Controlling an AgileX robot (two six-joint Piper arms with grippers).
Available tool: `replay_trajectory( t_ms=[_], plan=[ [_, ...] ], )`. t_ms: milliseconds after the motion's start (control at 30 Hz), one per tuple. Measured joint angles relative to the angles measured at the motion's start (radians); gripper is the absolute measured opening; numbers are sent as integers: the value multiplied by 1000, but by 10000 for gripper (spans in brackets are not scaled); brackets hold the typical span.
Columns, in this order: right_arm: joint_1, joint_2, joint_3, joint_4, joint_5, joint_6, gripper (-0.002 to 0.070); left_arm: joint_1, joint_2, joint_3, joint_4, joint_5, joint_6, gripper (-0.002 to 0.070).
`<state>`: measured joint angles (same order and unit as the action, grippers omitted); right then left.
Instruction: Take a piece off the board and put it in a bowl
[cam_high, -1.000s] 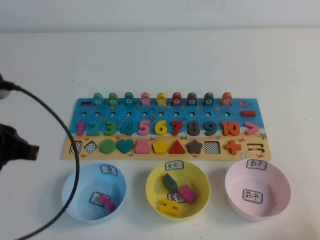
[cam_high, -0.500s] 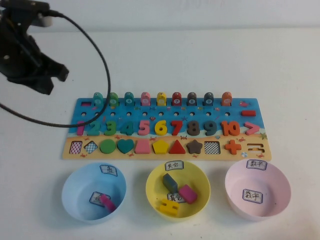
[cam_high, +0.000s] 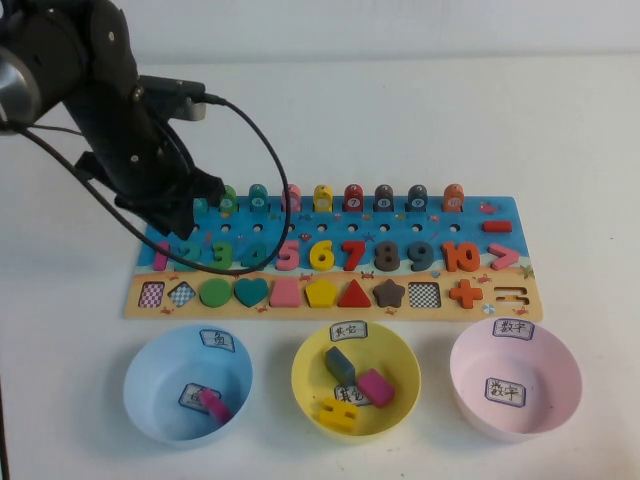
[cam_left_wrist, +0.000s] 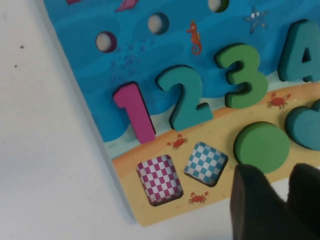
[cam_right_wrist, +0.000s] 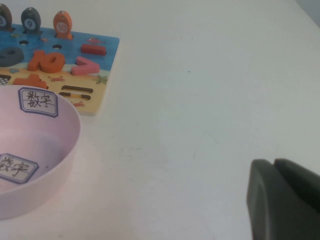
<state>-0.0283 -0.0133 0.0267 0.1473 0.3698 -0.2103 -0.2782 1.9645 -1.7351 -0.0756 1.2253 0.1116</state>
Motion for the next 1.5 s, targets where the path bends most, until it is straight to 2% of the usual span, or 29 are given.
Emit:
replay_trajectory(
  t_ms=[133,267,600,933,1267,1500],
  plan=[
    [0,0,0,0,0,0,-17,4,13,2,33,0,-37,269],
    [0,0,0,0,0,0,-17,25,20,2,70,0,-65,318],
    [0,0,0,0,0,0,-17,78,86,2,76,-2,-78,322],
    [0,0,0,0,0,0,-17,79,141,2,49,-14,-80,309],
    [0,0,0,0,0,0,-17,-20,139,2,2,-44,-76,308],
    [0,0,0,0,0,0,-17,-51,139,2,-22,-105,-76,307]
  ],
)
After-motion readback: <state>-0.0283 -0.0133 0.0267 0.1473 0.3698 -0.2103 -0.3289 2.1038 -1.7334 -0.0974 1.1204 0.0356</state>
